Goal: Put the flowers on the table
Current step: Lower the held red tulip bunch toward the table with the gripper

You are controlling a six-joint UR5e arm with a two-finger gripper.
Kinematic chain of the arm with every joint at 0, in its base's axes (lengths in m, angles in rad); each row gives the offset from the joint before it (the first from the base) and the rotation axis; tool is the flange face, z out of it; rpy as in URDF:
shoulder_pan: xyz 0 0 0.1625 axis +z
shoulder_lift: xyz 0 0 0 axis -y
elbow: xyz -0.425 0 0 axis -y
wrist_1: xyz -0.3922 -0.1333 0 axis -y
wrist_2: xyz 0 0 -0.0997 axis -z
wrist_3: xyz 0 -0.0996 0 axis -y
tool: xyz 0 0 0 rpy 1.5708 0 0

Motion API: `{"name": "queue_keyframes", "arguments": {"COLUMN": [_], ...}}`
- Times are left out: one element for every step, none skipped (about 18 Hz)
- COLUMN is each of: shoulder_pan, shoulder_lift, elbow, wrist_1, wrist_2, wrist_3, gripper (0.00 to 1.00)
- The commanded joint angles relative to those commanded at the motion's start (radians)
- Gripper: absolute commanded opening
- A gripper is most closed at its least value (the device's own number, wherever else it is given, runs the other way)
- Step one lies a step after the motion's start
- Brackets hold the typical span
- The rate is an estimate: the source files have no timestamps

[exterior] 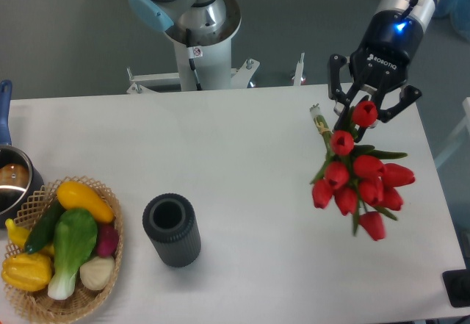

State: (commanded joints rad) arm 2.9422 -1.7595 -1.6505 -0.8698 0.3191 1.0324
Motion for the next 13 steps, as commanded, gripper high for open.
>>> {"name": "queue_keyframes", "arguments": {"shoulder_pan": [0.0, 0.0, 0.0, 0.0, 0.0, -0.002, -0.005, -0.008, -0.011, -0.012, -0.015, -0.024, -0.029], "shoulder_lift": [-0.002, 0.0, 0.0, 0.0, 0.0, -0.002, -0.003, -0.005, -0.009, -0.011, -0.014, -0.015, -0.02], "elbow": [-0.002, -0.005, -0.005, -0.003, -0.005, -0.006, -0.006, -0.006, -0.006, -0.006, -0.006, -0.005, 0.001], "wrist_1": [-0.002, -0.002, -0.002, -0.002, -0.002, -0.003, -0.003, -0.003, -0.003, -0.003, -0.003, -0.003, -0.005], "wrist_2": [0.002, 0.002, 0.002, 0.003, 0.005, 0.009, 0.012, 0.023, 0.041, 0.061, 0.086, 0.109, 0.135], "wrist_3": [0.005, 0.009, 0.009, 0.011, 0.014, 0.024, 0.032, 0.032, 0.035, 0.043, 0.052, 0.058, 0.061], "gripper": [0.37, 0.37, 0.37, 0.37, 0.37, 0.37, 0.37, 0.37, 0.37, 0.37, 0.37, 0.37, 0.37]}}
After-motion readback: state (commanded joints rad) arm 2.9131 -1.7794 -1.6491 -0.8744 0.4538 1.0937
